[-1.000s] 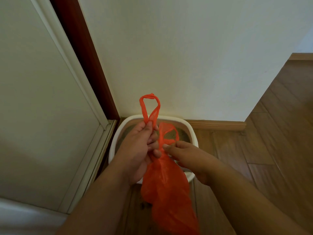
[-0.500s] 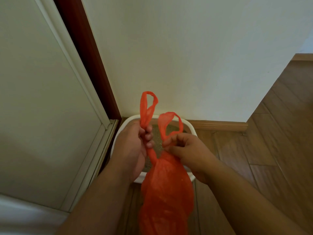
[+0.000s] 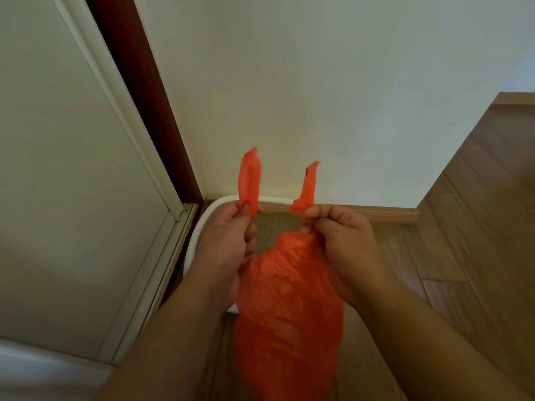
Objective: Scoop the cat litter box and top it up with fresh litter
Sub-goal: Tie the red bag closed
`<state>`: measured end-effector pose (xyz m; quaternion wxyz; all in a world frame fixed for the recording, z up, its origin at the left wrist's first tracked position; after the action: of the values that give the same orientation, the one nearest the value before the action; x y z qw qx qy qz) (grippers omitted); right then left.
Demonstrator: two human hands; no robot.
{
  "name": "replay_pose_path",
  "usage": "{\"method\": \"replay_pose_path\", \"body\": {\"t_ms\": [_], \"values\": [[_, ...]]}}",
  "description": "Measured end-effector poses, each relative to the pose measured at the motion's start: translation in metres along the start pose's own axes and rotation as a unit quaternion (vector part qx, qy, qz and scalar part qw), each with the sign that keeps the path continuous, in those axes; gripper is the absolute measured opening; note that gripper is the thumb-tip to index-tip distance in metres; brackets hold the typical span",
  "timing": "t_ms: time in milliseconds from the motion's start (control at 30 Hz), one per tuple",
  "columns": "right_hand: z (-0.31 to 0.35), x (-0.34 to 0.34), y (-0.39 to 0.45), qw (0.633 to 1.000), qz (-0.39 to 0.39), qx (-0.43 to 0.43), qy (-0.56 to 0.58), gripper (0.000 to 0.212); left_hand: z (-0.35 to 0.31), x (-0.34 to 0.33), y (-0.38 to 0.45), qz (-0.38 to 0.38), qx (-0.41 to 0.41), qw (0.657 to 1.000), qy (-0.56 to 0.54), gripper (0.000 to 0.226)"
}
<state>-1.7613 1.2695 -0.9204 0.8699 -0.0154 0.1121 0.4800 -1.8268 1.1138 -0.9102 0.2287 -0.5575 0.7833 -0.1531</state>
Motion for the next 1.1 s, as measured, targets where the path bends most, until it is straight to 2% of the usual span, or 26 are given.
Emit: {"method": "replay_pose_path", "body": {"t_ms": [67, 233, 367, 500, 567, 633, 667, 700, 800, 900, 967, 1033, 1100], "values": [[-0.007, 0.002, 0.001, 1.0, -0.008, -0.017, -0.012, 0.048, 0.004, 0.001, 0.004, -0.005, 0.025, 1.0, 0.016, 0.022], [0.002, 0.012, 0.004, 0.999, -0.045, -0.019, 0.006, 0.039, 0.002, 0.014, 0.015, -0.047, 0.029, 0.998, -0.018, 0.02], [0.007, 0.014, 0.005, 0.999, -0.03, -0.001, -0.041, 0.038, -0.006, 0.018, 0.017, -0.036, -0.015, 0.999, -0.006, 0.019], [0.02, 0.003, -0.001, 0.997, 0.049, 0.007, -0.064, 0.03, -0.009, 0.01, 0.004, 0.028, -0.07, 0.993, 0.09, 0.021], [0.027, -0.006, -0.009, 0.99, 0.123, 0.007, -0.074, 0.029, -0.011, 0.001, -0.005, 0.051, -0.102, 0.983, 0.146, 0.017], [0.028, -0.018, -0.019, 0.973, 0.217, -0.003, -0.085, 0.017, -0.01, -0.009, -0.01, 0.083, -0.108, 0.976, 0.168, 0.014], [0.025, -0.023, -0.023, 0.964, 0.25, -0.009, -0.088, 0.013, -0.006, -0.013, -0.01, 0.11, -0.105, 0.973, 0.176, 0.019], [0.023, -0.026, -0.025, 0.961, 0.26, -0.008, -0.094, 0.021, -0.003, -0.016, -0.01, 0.123, -0.115, 0.966, 0.196, 0.025], [0.021, -0.025, -0.023, 0.971, 0.217, 0.012, -0.103, 0.02, 0.003, -0.015, -0.007, 0.09, -0.144, 0.947, 0.273, 0.051], [0.021, -0.02, -0.019, 0.978, 0.186, 0.005, -0.094, 0.03, 0.004, -0.014, -0.006, 0.092, -0.085, 0.964, 0.235, 0.08], [0.018, -0.018, -0.018, 0.982, 0.165, -0.004, -0.092, 0.033, 0.002, -0.014, -0.009, 0.106, -0.047, 0.969, 0.217, 0.074], [0.018, -0.016, -0.018, 0.986, 0.14, -0.002, -0.091, 0.035, -0.001, -0.014, -0.011, 0.134, -0.029, 0.967, 0.216, 0.047], [0.018, -0.017, -0.019, 0.986, 0.139, 0.001, -0.087, 0.036, -0.001, -0.013, -0.013, 0.148, -0.015, 0.969, 0.199, 0.031]]}}
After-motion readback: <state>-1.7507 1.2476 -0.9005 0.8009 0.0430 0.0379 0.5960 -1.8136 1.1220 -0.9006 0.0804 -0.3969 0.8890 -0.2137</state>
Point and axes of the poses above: each hand's wrist, its own y-axis towards the middle knuckle, its own x-axis out of the back of the hand, z = x × y, the point moved 4 cm from there along y, towards the middle knuckle, and after that the axes turned 14 degrees about x, right-handed, at the moved point
